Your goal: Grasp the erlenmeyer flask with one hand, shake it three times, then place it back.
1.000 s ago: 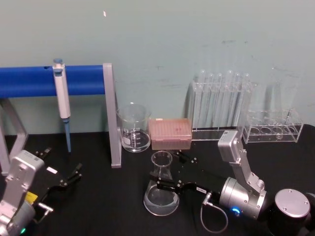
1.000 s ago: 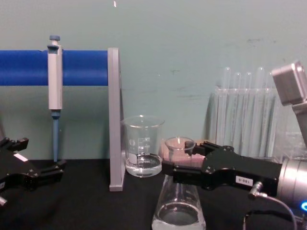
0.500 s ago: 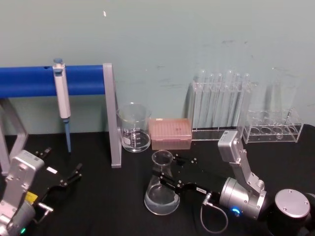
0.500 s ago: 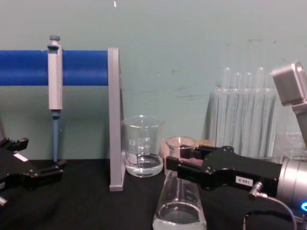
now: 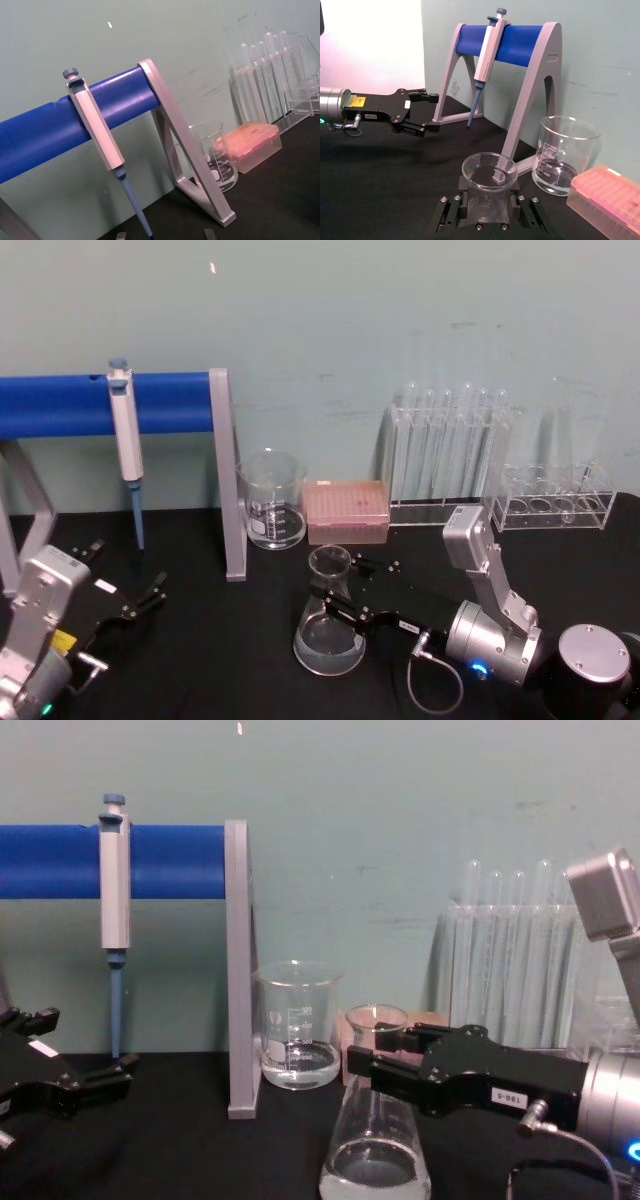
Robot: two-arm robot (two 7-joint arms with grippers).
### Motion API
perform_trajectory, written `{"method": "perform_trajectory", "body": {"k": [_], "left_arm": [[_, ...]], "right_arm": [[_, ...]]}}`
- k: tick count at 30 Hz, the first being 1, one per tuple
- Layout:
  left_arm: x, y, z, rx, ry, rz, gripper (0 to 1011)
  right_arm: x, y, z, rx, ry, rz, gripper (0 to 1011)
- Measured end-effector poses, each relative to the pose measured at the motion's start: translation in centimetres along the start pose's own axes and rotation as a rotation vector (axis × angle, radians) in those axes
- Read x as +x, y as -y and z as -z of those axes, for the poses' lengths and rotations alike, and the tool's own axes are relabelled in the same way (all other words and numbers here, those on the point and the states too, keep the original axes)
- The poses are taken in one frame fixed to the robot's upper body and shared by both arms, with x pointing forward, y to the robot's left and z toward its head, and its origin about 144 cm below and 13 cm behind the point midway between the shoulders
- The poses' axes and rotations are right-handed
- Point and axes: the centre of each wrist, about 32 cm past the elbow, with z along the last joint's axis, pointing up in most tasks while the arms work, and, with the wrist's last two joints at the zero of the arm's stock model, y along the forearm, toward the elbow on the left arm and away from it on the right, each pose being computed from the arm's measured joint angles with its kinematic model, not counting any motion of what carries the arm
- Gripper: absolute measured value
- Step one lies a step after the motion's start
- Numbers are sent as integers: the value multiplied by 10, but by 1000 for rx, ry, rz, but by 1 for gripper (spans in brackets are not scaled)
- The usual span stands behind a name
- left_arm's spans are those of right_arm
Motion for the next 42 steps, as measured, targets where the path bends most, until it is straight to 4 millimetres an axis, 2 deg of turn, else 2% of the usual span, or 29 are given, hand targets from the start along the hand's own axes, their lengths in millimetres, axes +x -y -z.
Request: {"method": "perform_trajectory", "body": {"k": [16,28,42], "left_arm": [[0,0,0,0,0,0,1001],[0,0,0,0,0,0,1001],[0,0,0,0,0,0,1001]], "right_arm": [[-1,1,-2,7,1,8,451],[-14,11,-23,99,-9,152,451],[-32,27,-40,152,0,338,451]]}}
